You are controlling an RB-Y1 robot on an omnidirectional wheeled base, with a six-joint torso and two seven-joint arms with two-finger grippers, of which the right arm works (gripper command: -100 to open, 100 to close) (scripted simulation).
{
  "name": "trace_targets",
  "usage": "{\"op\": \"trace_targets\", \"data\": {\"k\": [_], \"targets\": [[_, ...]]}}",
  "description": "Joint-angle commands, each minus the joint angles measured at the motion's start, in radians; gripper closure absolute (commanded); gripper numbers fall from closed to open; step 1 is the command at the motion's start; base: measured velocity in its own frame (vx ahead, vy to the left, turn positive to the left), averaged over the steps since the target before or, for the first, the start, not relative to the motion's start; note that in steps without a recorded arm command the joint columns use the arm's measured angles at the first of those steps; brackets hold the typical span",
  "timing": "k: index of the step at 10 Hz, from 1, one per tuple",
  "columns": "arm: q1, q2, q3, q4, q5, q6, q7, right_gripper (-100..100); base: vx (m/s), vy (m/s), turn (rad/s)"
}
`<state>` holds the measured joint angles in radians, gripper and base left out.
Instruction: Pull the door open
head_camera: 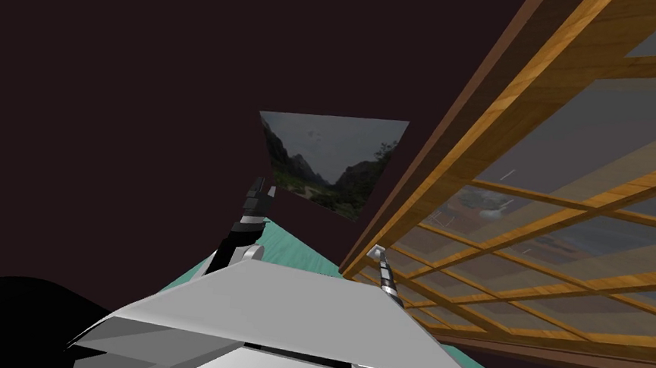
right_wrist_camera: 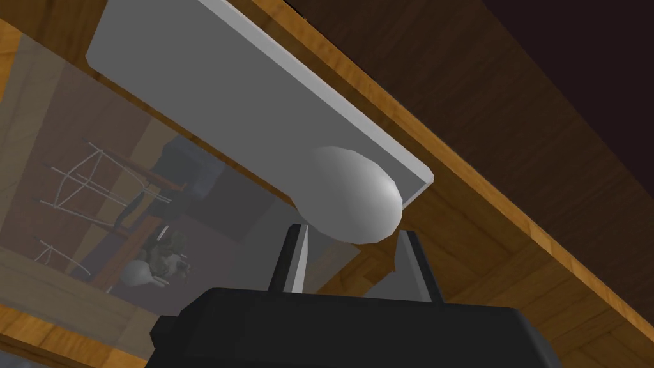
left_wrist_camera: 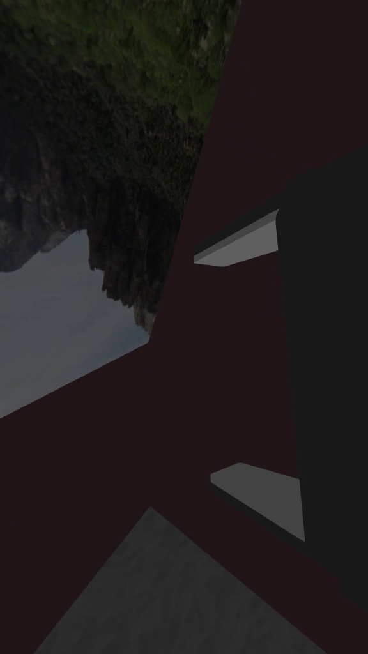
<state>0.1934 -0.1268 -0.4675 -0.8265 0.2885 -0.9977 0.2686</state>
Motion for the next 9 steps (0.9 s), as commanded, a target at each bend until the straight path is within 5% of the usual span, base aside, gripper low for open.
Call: {"op": "trace_targets", "data": {"k": [1,5,6,9], "targets": [[-0.004,0.0,0.006,0.003,-0.011,-0.004,-0.029,100,-0.036,-0.009,0.039],[-0.011,-0.011,0.034,0.011,-0.079,0.006,-0.146,100,-0.052,-0.014,0.076],[-0.007,-0.013,0.018,0.018,-0.059,0.003,-0.083,-100,-0.027,0.001,0.002],[-0.003,-0.013,0.01,0.018,-0.048,0.001,-0.035,-100,-0.006,0.025,-0.015]]}}
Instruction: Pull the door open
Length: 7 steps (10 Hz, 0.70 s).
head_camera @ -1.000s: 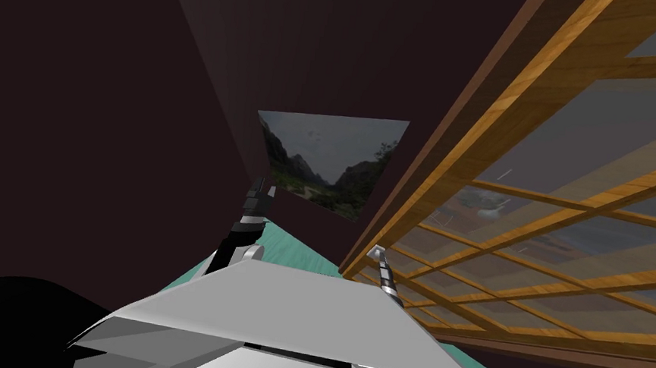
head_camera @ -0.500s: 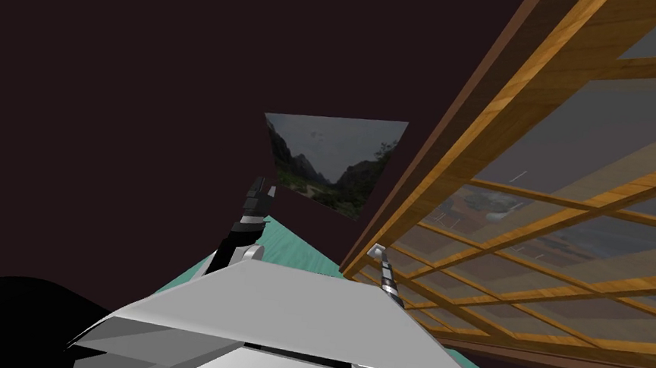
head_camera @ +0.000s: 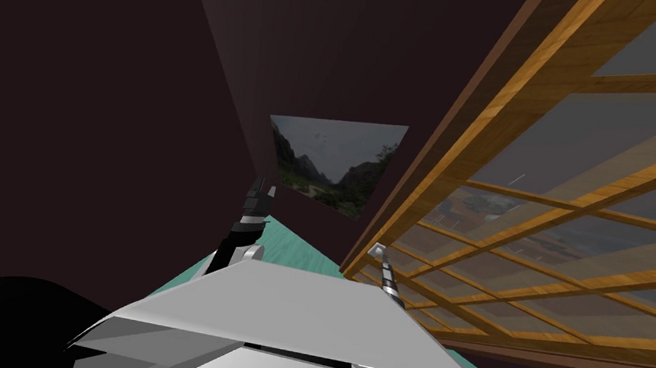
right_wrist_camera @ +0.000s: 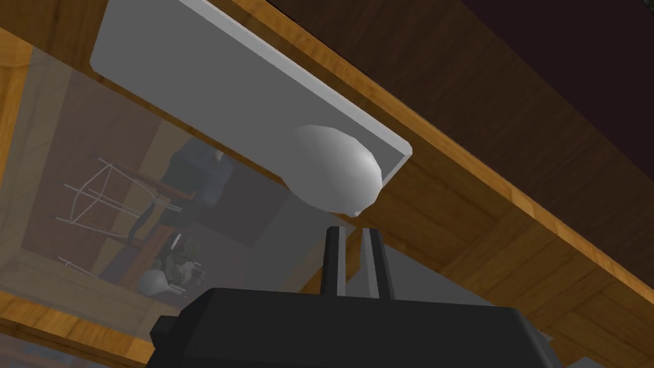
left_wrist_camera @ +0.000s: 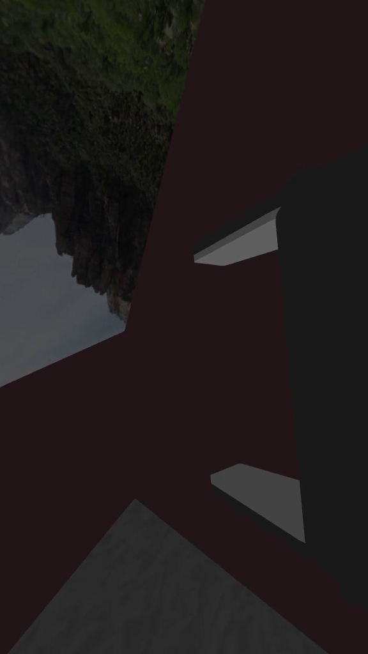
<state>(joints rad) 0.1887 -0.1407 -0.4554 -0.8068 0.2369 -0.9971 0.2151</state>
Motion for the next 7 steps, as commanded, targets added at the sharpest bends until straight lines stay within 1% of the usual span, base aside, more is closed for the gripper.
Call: {"op": "trace_targets", "data": {"k": [1,2,3,4,5,6,7], "targets": [[0.004,0.001,-0.007,-0.001,0.011,-0.001,0.05,-100,-0.01,0.03,-0.017],[0.006,0.001,-0.013,-0.001,0.019,-0.003,0.077,-100,-0.014,0.026,-0.021],[0.006,0.001,-0.013,-0.001,0.019,-0.003,0.084,-100,-0.012,0.017,-0.006],[0.009,0.001,-0.019,-0.001,0.028,-0.005,0.122,-100,-0.014,0.019,-0.01],[0.012,0.002,-0.025,-0.001,0.037,-0.006,0.149,-100,-0.022,0.029,-0.021],[0.012,0.002,-0.025,-0.001,0.037,-0.006,0.161,-100,-0.016,0.021,-0.01],[0.015,0.002,-0.031,-0.001,0.048,-0.009,0.199,-100,-0.011,0.02,-0.009]]}}
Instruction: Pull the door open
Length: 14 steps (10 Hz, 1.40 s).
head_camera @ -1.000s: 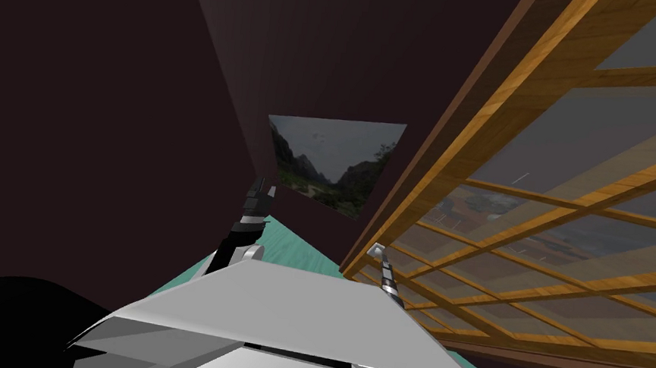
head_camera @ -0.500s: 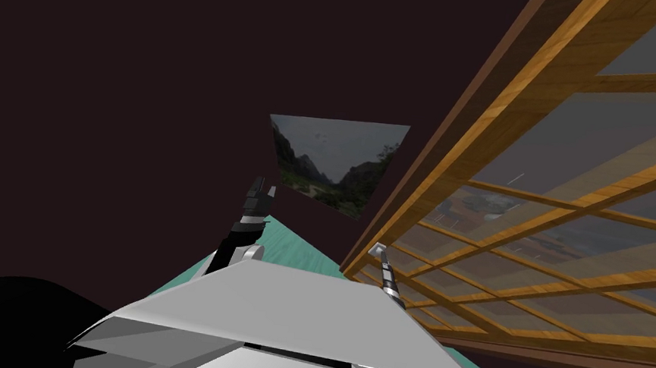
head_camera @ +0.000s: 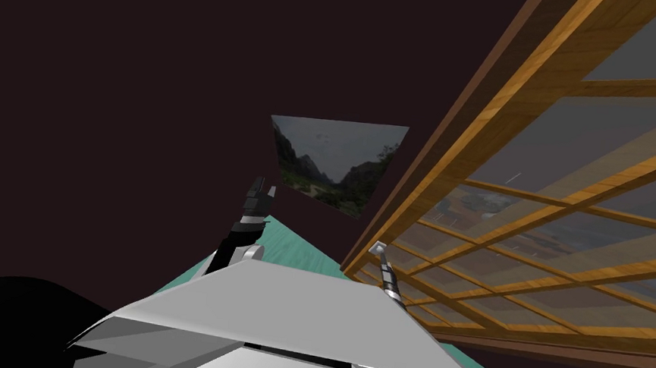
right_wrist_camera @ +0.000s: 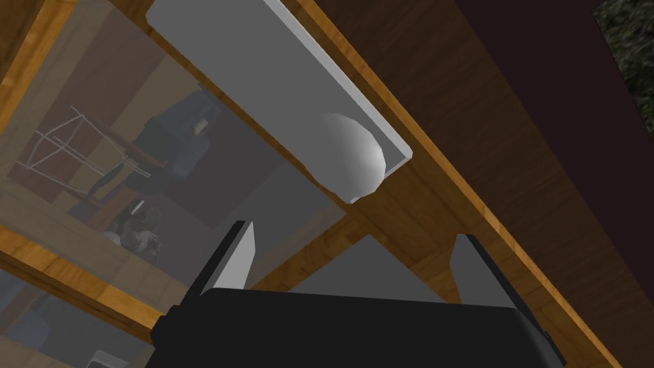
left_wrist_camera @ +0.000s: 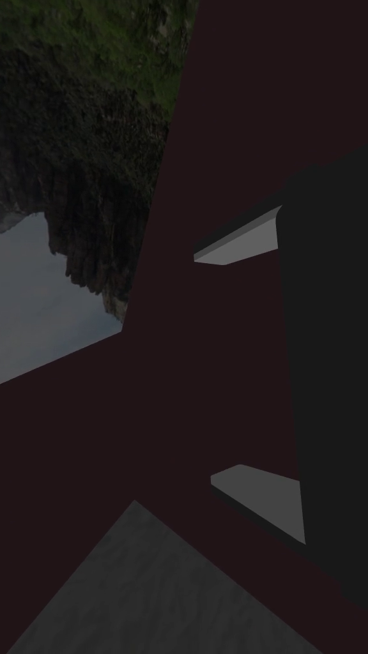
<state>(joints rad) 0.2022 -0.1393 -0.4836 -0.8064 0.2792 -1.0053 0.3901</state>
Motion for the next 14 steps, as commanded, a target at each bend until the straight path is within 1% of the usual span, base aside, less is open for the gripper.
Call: {"op": "trace_targets", "data": {"k": [1,2,3,4,5,6,7,8,9,10,11,12,13,14], "targets": [[0.005,0.001,-0.01,-0.001,0.016,-0.002,0.05,-100,-0.017,0.032,-0.024],[0.005,0.001,-0.01,-0.001,0.016,-0.002,0.066,-100,-0.014,0.027,-0.012],[0.009,0.001,-0.017,-0.001,0.026,-0.005,0.101,-100,-0.013,0.024,-0.015],[0.009,0.001,-0.017,-0.001,0.026,-0.005,0.107,-100,-0.011,0.019,-0.008],[0.012,0.001,-0.025,-0.001,0.037,-0.007,0.148,-100,-0.013,0.021,-0.012],[0.016,0.002,-0.032,-0.001,0.048,-0.009,0.174,-100,-0.02,0.031,-0.025],[0.016,0.002,-0.032,-0.001,0.048,-0.009,0.189,-100,-0.02,0.027,-0.014],[0.019,0.002,-0.04,0.0,0.06,-0.011,0.224,-100,-0.021,0.029,-0.013],[0.019,0.002,-0.04,0.0,0.06,-0.011,0.23,-100,-0.013,0.025,-0.009],[0.023,0.002,-0.047,0.0,0.071,-0.013,0.27,-100,-0.011,0.024,-0.016],[0.026,0.003,-0.054,0.0,0.082,-0.016,0.295,-100,-0.016,0.034,-0.024],[0.026,0.003,-0.054,0.0,0.082,-0.016,0.311,-100,-0.015,0.027,-0.011],[0.03,0.003,-0.062,0.0,0.093,-0.018,0.347,-100,-0.02,0.024,-0.014],[0.03,0.003,-0.062,0.0,0.093,-0.018,0.352,-100,-0.013,0.018,-0.009]]}}
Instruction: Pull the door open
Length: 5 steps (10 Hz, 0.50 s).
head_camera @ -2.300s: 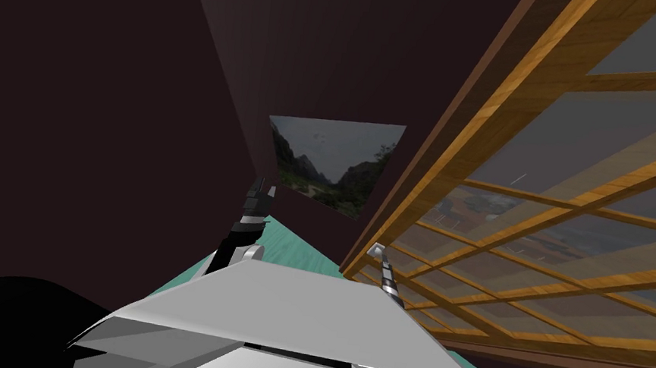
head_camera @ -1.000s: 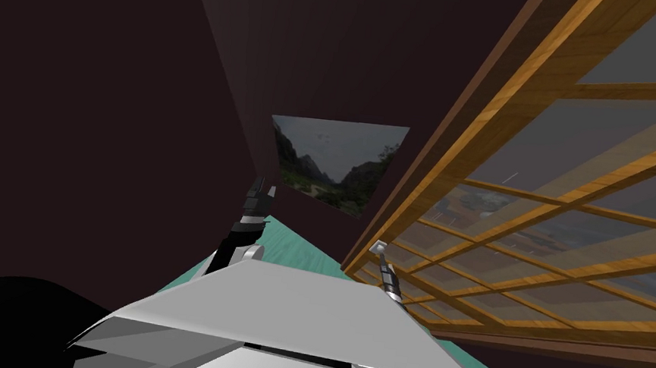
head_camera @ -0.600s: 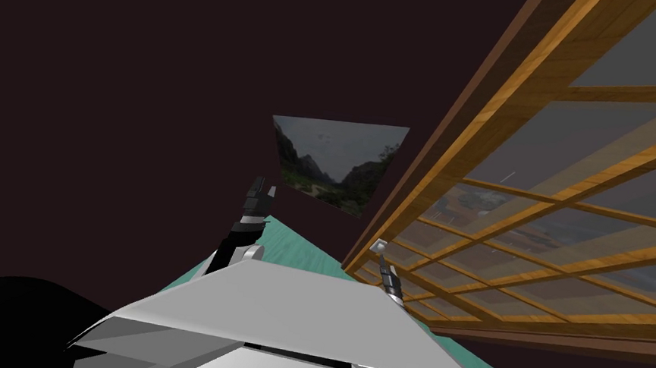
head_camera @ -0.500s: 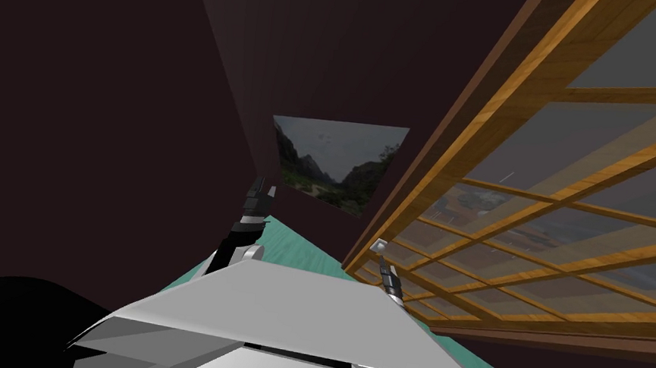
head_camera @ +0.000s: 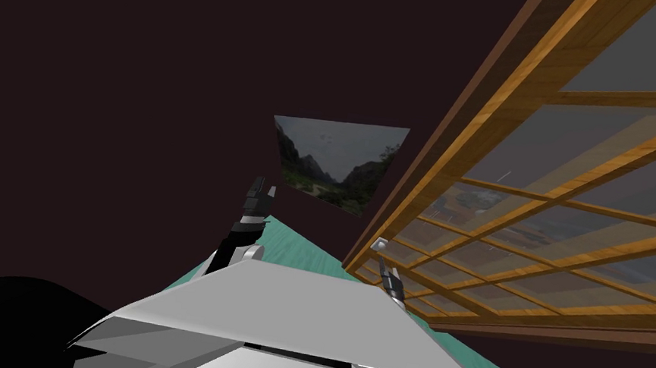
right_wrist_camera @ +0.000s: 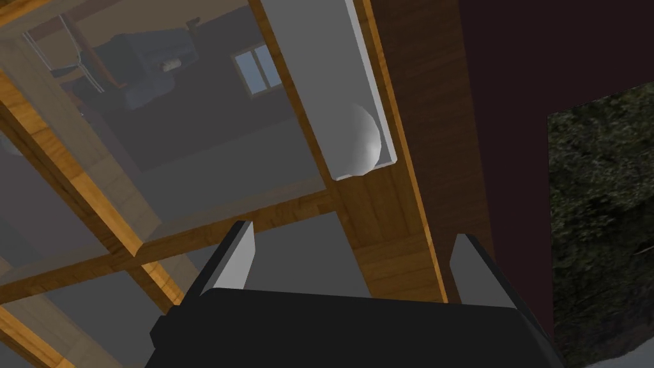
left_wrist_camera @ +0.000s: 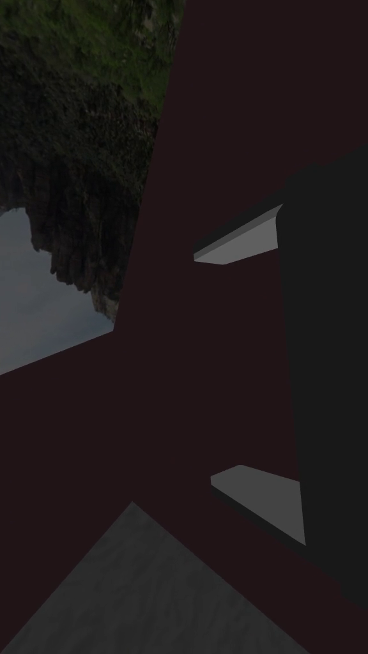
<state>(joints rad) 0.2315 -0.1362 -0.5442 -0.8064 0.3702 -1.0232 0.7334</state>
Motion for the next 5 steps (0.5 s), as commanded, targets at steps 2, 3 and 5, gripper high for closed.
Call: {"op": "trace_targets", "data": {"k": [2,3,5], "targets": [[0.007,0.0,-0.015,0.0,0.022,-0.004,0.076,-100,-0.016,0.025,-0.019],[0.007,0.0,-0.015,0.0,0.022,-0.004,0.089,-100,-0.016,0.027,-0.008],[0.013,0.001,-0.027,0.001,0.041,-0.008,0.154,-100,-0.015,0.027,-0.016]]}}
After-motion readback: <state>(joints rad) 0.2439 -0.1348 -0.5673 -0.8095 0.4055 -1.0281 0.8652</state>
